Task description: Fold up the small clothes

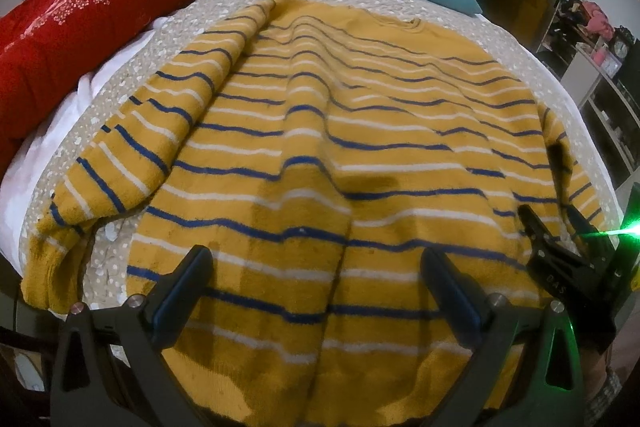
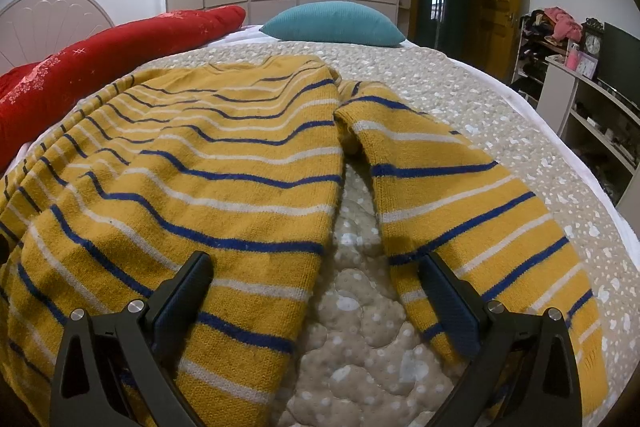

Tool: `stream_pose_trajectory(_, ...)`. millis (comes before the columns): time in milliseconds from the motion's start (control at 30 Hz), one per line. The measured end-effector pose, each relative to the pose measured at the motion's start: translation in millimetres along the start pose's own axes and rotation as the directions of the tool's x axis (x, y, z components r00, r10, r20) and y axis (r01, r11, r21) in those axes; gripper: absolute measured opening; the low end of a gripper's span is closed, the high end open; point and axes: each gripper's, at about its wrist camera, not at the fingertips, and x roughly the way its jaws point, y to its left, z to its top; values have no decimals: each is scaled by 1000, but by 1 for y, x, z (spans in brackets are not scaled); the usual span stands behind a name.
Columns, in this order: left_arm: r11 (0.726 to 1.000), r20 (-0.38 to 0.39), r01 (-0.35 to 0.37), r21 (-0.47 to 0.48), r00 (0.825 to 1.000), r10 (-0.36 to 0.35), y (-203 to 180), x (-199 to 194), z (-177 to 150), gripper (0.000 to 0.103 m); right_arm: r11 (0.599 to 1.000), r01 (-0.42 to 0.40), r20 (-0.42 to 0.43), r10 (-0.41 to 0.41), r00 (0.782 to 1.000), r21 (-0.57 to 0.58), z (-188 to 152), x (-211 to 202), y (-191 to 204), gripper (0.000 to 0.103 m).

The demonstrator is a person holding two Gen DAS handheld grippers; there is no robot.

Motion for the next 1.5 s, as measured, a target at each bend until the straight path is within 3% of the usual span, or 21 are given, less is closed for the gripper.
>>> stream_pose_trajectory(233,1000,-10,10,-12,1000,-10,5,2,-1,103,1000,-1,-57,1,998,4,0,1,3,103)
stream_pose_trajectory(533,999,-16,33,-32,999,-33,14,4,-3,103,1000,17,-43,-17,999,-5,0,0,5,103)
stream_pose_trajectory(633,998,-1,49,-45,999,-49,22,-6,0,103,999,28,-90,-30,996,-23,7,0,7,103)
stream_pose_trajectory(733,997,60,28,-76,998,-23,41,-24,5,103,999,38,-162,-42,986,-29,20,-3,9,103)
stream_pose_trajectory(900,986,113,-25,-163,993,44,82,-42,11,103,998,35,-137,-43,990,-58,33,-18,18,103)
stream_pose_trajectory(1200,973,105,-64,-223,990,90,113,-42,5,103,988,22,-53,-30,998,-155,48,-37,54,103)
stream_pose_trajectory(1400,965,114,-69,-255,988,101,132,-47,-1,103,985,-3,-82,-12,997,-172,44,-33,66,103)
stream_pose_trajectory(1500,948,130,-89,-307,982,135,155,-53,-5,103,987,-10,-96,-5,995,-161,43,-32,65,103)
